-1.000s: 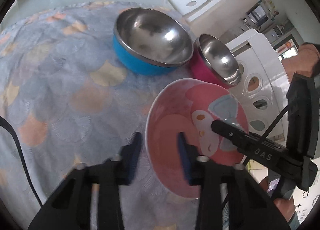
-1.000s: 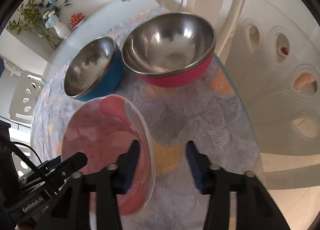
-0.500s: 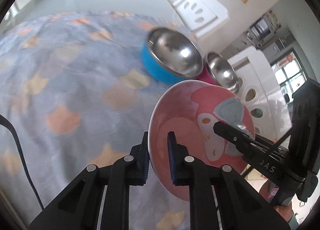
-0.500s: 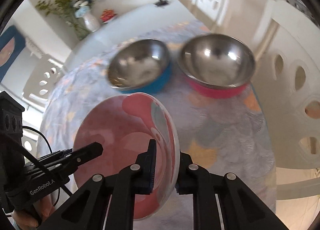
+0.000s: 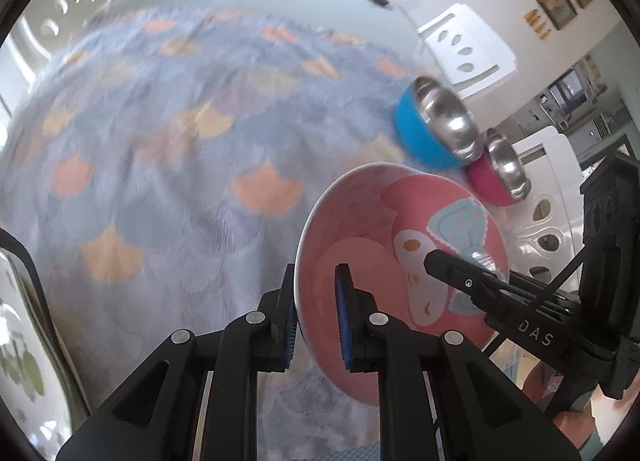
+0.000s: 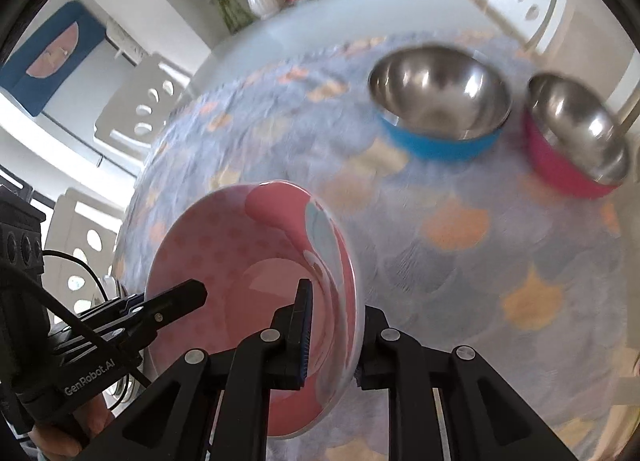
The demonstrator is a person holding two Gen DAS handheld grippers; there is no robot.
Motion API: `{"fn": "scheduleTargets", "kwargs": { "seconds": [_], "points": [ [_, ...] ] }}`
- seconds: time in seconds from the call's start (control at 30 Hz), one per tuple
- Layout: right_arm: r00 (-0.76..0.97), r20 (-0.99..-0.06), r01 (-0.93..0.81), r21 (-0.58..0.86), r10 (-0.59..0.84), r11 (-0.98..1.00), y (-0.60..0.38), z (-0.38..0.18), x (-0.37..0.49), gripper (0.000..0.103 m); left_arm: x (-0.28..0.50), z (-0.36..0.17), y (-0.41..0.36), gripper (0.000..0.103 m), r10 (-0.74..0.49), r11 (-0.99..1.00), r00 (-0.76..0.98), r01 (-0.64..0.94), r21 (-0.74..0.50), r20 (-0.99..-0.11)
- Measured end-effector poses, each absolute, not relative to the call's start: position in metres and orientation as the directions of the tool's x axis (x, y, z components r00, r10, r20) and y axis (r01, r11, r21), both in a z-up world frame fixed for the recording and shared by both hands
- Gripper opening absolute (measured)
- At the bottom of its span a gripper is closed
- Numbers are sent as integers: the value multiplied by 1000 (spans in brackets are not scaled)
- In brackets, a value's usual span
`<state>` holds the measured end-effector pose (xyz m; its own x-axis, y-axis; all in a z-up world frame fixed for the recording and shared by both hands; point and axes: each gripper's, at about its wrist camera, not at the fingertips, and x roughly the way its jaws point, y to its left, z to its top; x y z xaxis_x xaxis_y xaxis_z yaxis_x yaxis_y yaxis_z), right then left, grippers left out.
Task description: Organize plates and bowls
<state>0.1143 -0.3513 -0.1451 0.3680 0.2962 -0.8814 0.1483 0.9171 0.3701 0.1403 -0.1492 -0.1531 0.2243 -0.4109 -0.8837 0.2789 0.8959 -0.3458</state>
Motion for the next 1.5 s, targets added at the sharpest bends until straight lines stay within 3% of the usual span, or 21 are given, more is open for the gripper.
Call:
{"fn": "scheduleTargets", "kwargs": {
  "seconds": [0.3, 0.4, 0.47, 0.7, 0.73, 0.8, 0.83, 0.87, 0.97, 1.1, 1.17, 1.3, 1.5],
  "points": [
    [304, -900, 182, 376, 312, 908, -354, -167, 112, 16, 132, -174, -156, 16, -382, 899, 148, 290, -329, -912],
    [298, -892, 170, 401, 341, 900, -360, -162, 107, 16, 129, -168, -153, 17, -325, 910, 167, 323, -259, -931],
    [291, -892, 157, 401, 346, 902, -365, -154, 100, 16, 129, -162, -147, 25, -306, 912, 172, 335, -236, -936],
    [338, -848, 238, 496, 408, 835, -404, -127, 84, 22, 145, -118, -141, 26, -362, 887, 225, 382, -260, -904],
    [359, -835, 250, 517, 417, 819, -410, -123, 84, 27, 151, -106, -146, 26, -406, 868, 232, 401, -294, -884],
    [417, -810, 279, 546, 412, 790, -425, -115, 89, 50, 164, -93, -158, 30, -453, 842, 238, 430, -325, -859],
    [453, -803, 303, 547, 387, 780, -433, -111, 93, 67, 172, -86, -166, 31, -471, 831, 244, 445, -333, -848],
    [473, -799, 315, 546, 371, 776, -437, -108, 97, 70, 183, -80, -179, 38, -482, 822, 249, 461, -335, -840],
    [512, -799, 402, 547, 315, 734, -458, -109, 116, 70, 210, -73, -211, 61, -514, 791, 248, 507, -342, -821],
    [534, -788, 486, 582, 306, 651, -473, -125, 137, 67, 244, -87, -257, 59, -488, 780, 236, 551, -298, -840],
    [519, -808, 523, 558, 279, 644, -474, -136, 149, 58, 262, -102, -278, 59, -464, 779, 218, 563, -278, -859],
    [509, -818, 564, 551, 267, 615, -481, -156, 167, 51, 283, -132, -304, 47, -442, 767, 154, 575, -283, -884],
    [499, -829, 582, 536, 252, 612, -490, -173, 181, 46, 300, -166, -324, 39, -437, 758, 63, 563, -329, -897]
  ]
}}
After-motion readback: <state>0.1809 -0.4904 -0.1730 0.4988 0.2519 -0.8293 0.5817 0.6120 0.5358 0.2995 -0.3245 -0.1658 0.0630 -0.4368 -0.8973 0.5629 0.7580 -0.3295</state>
